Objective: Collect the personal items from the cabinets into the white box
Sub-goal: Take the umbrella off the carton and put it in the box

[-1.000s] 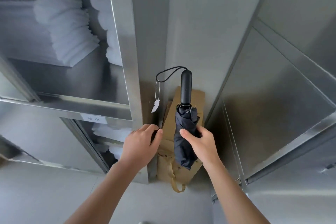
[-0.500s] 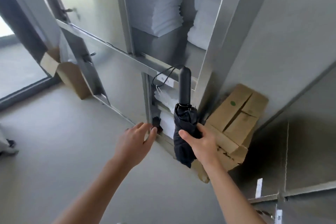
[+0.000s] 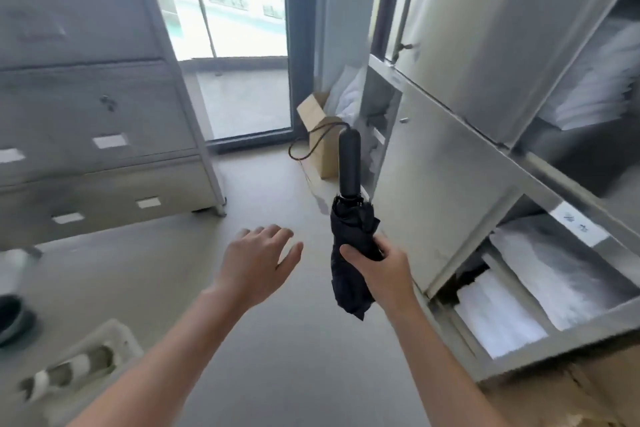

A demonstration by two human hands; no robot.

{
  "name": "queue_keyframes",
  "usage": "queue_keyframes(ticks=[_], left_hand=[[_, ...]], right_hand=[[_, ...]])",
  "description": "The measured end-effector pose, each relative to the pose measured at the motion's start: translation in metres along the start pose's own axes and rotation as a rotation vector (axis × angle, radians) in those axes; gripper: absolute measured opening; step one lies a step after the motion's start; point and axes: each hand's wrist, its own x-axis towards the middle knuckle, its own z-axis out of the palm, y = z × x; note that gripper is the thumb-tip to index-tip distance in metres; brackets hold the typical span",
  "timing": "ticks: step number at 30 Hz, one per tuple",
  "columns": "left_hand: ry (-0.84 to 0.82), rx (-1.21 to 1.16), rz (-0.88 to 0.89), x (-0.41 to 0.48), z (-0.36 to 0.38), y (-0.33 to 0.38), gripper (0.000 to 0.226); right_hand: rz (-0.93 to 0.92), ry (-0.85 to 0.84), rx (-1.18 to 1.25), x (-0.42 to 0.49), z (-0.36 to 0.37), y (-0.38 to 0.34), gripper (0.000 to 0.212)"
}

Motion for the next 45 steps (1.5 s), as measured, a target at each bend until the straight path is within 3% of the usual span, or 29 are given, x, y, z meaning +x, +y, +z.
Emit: queue_keyframes(ticks=[7,13,17,20,24,27,30,35,45], left_hand=[[0.028,0.132,-0.304,-0.050,-0.043,-0.154,0.049],[0.009,0.204,-0.653,-0.108,-0.055,-0.246,0.052],[-0.042,0.183,-0.893,-0.119,-0.053,-0.292,0.056],[0.024,0.083,-1.059,-0.125,-0.049,-0.313,0.052],[0.124,0.140,-1.229,-0.146,-0.046,-0.330,0.036],[0.170,0.165,-1.353,-0.170,-0.055,-0.339,0.049],[0.169,0.168,-1.503,-0.196,-0.062,-0.356,0.060],[0.189,0.125,-1.616,-0.238,-0.053,-0.402,0.057],[0.134,-0.023,-1.568,-0.328,-0.018,-0.563,0.050]], right_hand=[[-0.031,-0.370,-0.023,0.035,0.181,-0.036,0.024],[-0.033,-0.685,-0.055,0.059,0.315,-0.043,0.022],[-0.058,-0.882,-0.075,0.081,0.393,-0.046,0.025],[-0.039,-1.022,-0.100,0.093,0.444,-0.051,0.024],[-0.046,-1.215,-0.146,0.092,0.512,-0.059,0.020],[-0.065,-1.323,-0.180,0.079,0.554,-0.062,0.016],[-0.074,-1.401,-0.232,0.065,0.596,-0.061,0.012],[-0.106,-1.484,-0.336,0.038,0.677,-0.052,0.016],[-0.087,-1.471,-0.535,-0.010,0.839,-0.002,0.014]])
